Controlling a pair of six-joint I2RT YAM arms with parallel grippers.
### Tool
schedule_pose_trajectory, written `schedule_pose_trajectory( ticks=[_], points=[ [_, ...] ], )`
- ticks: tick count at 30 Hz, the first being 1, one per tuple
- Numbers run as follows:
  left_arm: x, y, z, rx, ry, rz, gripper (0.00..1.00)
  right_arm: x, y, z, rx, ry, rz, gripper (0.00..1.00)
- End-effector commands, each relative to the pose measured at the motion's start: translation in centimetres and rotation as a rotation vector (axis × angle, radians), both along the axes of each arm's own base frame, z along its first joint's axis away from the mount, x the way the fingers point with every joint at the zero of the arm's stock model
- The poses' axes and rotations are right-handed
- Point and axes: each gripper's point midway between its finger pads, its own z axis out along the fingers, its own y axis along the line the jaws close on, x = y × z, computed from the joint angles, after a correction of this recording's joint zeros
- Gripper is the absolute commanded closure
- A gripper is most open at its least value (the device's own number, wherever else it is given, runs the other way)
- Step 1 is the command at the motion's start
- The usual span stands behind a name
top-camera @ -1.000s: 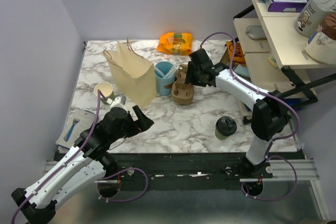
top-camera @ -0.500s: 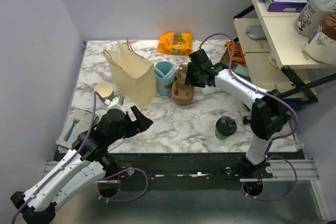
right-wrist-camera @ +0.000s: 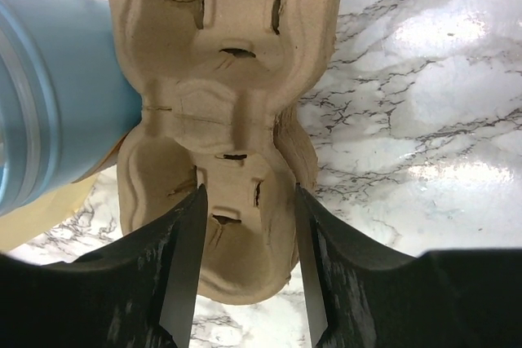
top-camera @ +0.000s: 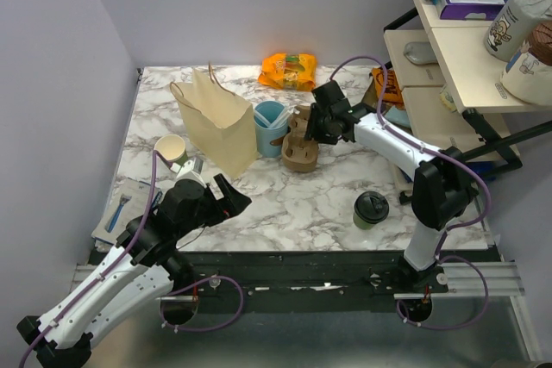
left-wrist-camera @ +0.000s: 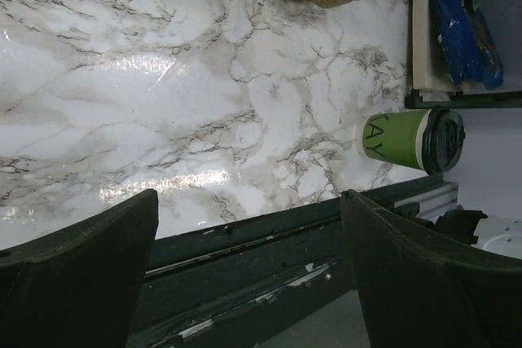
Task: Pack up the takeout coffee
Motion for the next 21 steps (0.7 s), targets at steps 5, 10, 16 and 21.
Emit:
schedule_pose_trajectory(
  ticks=[5,10,16,21],
  points=[
    [0.1,0.0,-0.6,0.014,0.002,0.000,0.01,-1.1,0.5,-0.8,0.054,0.029,0.015,0.48],
    [0.2,0.0,-0.6,0.013,0.001,0.001,0.01,-0.9,-0.3,0.2,0.028,-0.005,-0.008,0.48],
    [0.3,-0.2,-0.8,0.013,0.005,-0.004,0.01,-0.8,-0.1,0.5,0.030,-0.011,0.011,0.49],
    [0.2,-0.2,-1.0,0.018,0.009,-0.005,0.01,-0.9,0.1,0.7,0.040,-0.008,0.018,0.52]
  ],
)
